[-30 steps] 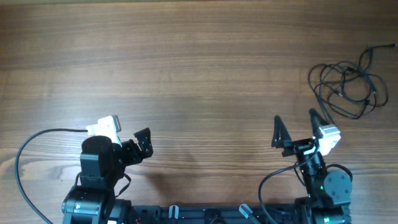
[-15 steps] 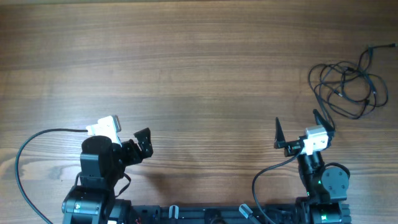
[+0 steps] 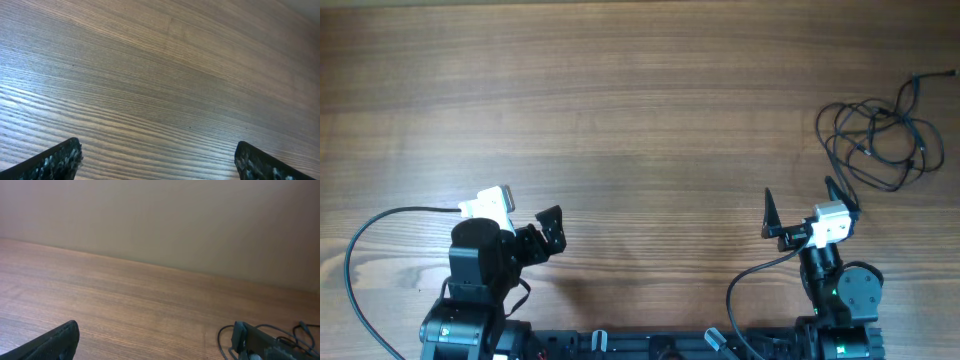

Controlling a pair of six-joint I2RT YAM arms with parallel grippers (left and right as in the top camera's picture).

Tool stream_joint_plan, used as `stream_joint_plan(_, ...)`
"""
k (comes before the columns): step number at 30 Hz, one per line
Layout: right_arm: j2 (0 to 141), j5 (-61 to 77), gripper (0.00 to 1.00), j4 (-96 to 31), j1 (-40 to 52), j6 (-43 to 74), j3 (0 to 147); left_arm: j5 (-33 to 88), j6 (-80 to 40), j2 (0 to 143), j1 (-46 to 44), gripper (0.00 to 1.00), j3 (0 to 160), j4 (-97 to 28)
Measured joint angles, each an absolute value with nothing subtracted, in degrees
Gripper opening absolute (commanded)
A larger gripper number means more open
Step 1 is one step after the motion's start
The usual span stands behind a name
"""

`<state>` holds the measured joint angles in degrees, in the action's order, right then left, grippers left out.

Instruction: Untangle cables

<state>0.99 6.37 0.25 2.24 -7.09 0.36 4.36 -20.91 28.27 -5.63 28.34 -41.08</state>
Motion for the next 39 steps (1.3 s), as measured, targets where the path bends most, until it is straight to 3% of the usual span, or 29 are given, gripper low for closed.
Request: stream_joint_plan(39,0.99,4.4,1.0,-0.01,2.24,0.69,0.36,4.38,-20.91,24.03,-5.13,1.0,27.94,-44.97)
